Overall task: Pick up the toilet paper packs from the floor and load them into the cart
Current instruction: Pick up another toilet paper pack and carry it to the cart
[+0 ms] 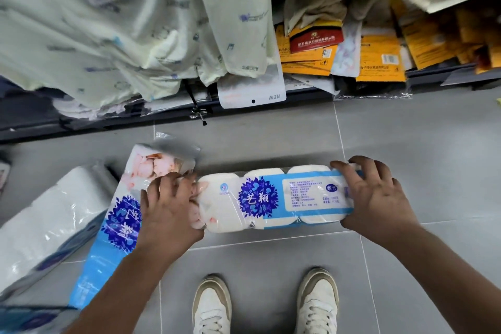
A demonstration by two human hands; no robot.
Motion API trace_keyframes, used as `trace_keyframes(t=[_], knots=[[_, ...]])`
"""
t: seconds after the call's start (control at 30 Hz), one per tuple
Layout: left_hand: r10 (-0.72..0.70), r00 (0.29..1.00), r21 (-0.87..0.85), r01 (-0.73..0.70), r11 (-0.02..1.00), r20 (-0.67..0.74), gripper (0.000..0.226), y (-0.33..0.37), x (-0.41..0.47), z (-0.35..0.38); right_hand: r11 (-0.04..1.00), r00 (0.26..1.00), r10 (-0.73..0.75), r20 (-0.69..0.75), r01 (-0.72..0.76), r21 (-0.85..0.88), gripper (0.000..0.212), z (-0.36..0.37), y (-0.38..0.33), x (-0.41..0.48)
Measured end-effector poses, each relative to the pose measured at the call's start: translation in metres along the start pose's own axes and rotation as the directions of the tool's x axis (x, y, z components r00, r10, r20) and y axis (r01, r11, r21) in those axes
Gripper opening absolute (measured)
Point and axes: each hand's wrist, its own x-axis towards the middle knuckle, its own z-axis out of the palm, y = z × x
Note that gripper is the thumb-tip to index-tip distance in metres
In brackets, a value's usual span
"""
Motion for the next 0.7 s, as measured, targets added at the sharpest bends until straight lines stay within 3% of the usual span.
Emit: trace_keyframes(t=[0.2, 0.3, 0.53, 0.7], knots=[[0.046, 0.993, 0.003, -0.046, 0.999, -0.107, 0.111, 0.004, -0.031, -0.121, 1.000, 0.999, -0.003, -0.042, 0.004, 0.031, 0.110, -0.107, -0.017, -0.054], [0.073, 0.985, -0.006, -0.075, 0.997, -0.155, 0.100, 0.005, -0.051, -0.198, 0.998, 0.997, -0.019, -0.078, 0.024, 0.060, 0.115, -0.175, -0.026, -0.087], [0.123, 0.953, 0.018, -0.123, 0.992, -0.277, 0.104, 0.000, -0.113, -0.390, 0.995, 0.983, -0.067, -0.169, 0.079, 0.062, 0.116, -0.333, -0.041, -0.189], [0.139, 0.917, -0.003, -0.151, 0.988, -0.374, 0.106, -0.008, -0.165, -0.512, 0.989, 0.918, -0.136, -0.371, 0.146, -0.002, 0.112, -0.441, -0.051, -0.260]])
